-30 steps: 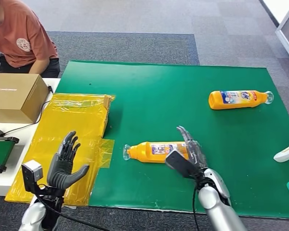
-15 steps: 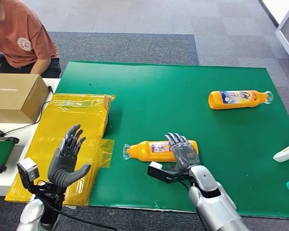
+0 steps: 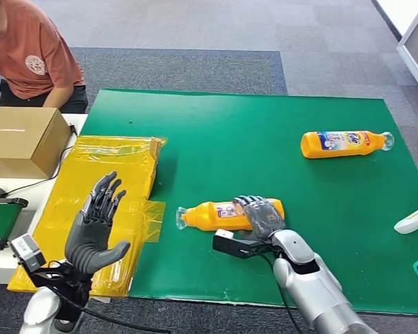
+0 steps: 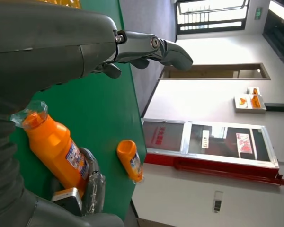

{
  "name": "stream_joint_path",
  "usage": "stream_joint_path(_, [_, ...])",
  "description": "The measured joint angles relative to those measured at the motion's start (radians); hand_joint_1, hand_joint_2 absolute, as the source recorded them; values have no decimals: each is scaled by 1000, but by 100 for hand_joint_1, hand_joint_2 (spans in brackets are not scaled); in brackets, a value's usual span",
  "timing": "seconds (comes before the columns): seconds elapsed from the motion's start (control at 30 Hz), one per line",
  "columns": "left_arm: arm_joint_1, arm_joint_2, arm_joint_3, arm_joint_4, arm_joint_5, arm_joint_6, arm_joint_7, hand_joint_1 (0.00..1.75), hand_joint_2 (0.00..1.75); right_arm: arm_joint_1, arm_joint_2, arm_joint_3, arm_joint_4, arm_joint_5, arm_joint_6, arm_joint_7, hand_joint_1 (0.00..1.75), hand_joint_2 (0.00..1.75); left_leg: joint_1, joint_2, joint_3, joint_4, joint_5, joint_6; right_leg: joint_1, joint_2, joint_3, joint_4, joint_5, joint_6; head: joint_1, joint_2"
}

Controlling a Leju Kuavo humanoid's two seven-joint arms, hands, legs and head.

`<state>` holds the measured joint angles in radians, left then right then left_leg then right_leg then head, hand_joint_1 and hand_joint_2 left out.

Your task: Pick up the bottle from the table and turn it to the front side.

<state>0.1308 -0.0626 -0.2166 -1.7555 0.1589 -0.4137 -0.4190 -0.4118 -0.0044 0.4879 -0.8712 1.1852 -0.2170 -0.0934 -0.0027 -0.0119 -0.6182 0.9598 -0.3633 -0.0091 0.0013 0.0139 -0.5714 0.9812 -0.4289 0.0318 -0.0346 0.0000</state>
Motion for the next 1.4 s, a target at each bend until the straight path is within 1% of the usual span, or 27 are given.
stream_joint_path(0.07, [6, 1, -1, -6, 0, 1, -3, 0, 175, 9, -3, -3, -29, -56, 16, -20, 175, 175, 0, 0, 0, 0, 0, 0, 0, 0, 0, 0, 0, 0, 0, 0])
stream_joint_path(0.13, [12, 2, -1, -12, -1, 3, -4, 0, 175, 23, -4, -15, -68, -147, 44, -49, 175, 175, 0, 0, 0, 0, 0, 0, 0, 0, 0, 0, 0, 0, 0, 0])
stream_joint_path(0.2, [17, 2, -1, -17, -2, 12, -5, 0, 175, 41, -4, -42, -112, -298, 95, -93, 175, 175, 0, 0, 0, 0, 0, 0, 0, 0, 0, 0, 0, 0, 0, 0])
stream_joint_path(0.3, [27, 3, -1, -23, -1, 29, -7, 0, 175, 84, 3, -106, -188, -581, 204, -166, 175, 175, 0, 0, -1, 0, -1, 0, 0, 0, -1, 0, -1, 0, 0, 0])
stream_joint_path(0.33, [29, 4, -1, -23, -1, 32, -7, 0, 175, 96, 6, -126, -210, -634, 226, -179, 175, 175, 0, 0, -2, 0, -1, 0, 0, 0, -1, 0, -1, 0, 0, 0])
stream_joint_path(0.5, [35, 8, 0, -27, 0, 36, -9, 0, 175, 131, 10, -185, -276, -698, 256, -194, 175, 175, 0, 0, -2, 0, -1, 0, 0, 0, -1, 0, -1, 0, 0, 0])
stream_joint_path(0.53, [36, 9, 0, -27, 0, 37, -11, 0, 175, 137, 11, -192, -286, -729, 269, -201, 175, 175, 0, 0, -2, 0, -1, 0, 0, 0, -1, 0, -1, 0, 0, 0])
stream_joint_path(0.57, [36, 9, 0, -27, 2, 37, -15, 0, 175, 145, 13, -199, -298, -779, 291, -210, 175, 175, 0, 0, -2, 0, -1, 0, 0, 0, -1, 0, -1, 0, 0, 0])
stream_joint_path(0.67, [33, 11, 0, -27, 19, 38, -27, 0, 175, 173, 26, -220, -356, -1015, 383, -232, 175, 175, 0, 0, -2, 0, -1, 0, 0, 0, -1, 0, -1, 0, 0, 0])
stream_joint_path(0.7, [31, 11, 0, -27, 29, 39, -28, 0, 175, 183, 31, -224, -378, -1087, 405, -235, 175, 175, 0, 0, -2, 0, -1, 0, 0, 0, -2, 0, -1, 0, 0, 0])
stream_joint_path(0.73, [28, 11, 0, -27, 44, 41, -24, 0, 175, 192, 35, -226, -399, -1130, 412, -239, 175, 175, 0, 0, -2, 0, -1, 0, 0, 0, -2, 0, -1, 0, 0, 0])
stream_joint_path(0.77, [23, 10, 0, -26, 66, 41, -15, 0, 175, 200, 39, -225, -420, -1144, 405, -246, 175, 175, 0, 0, -2, 0, -1, 0, 0, 0, -2, 0, -1, 0, 0, 0])
stream_joint_path(0.8, [18, 9, -1, -25, 97, 36, -1, 0, 175, 207, 42, -221, -439, -1120, 381, -255, 175, 175, 0, 0, -2, 0, -1, 0, 0, 0, -2, 0, -1, 0, 0, 0])
stream_joint_path(0.93, [-19, 3, -26, -6, 254, -53, 80, 0, 175, 220, 54, -165, -479, -897, 259, -277, 175, 175, 0, 0, -2, 0, -1, 0, 0, 0, -2, 0, -1, 0, 0, 0])
stream_joint_path(1.03, [-50, -4, -85, 23, 291, -90, 109, 0, 175, 221, 73, -108, -477, -832, 215, -309, 175, 175, 0, 0, -2, 0, -1, 0, 0, 0, -2, 0, -1, 0, 0, 0])
stream_joint_path(1.13, [-73, -4, -142, 46, 300, -92, 129, 0, 175, 223, 86, -56, -477, -766, 162, -332, 175, 175, 0, 0, -2, 0, -1, 0, 0, 0, -2, 0, -1, 0, 0, 0])
stream_joint_path(1.23, [-97, -1, -188, 64, 312, -87, 156, 0, 175, 224, 90, -8, -476, -701, 114, -334, 175, 175, 0, 0, -2, 0, -1, 0, 0, 0, -2, 0, -1, 0, 0, 0])
stream_joint_path(1.4, [-139, 15, -242, 100, 313, -63, 206, 0, 175, 223, 93, 49, -462, -624, 59, -330, 175, 175, 0, 0, -2, 0, -1, 0, 0, 0, -2, 0, -2, 0, 0, 0])
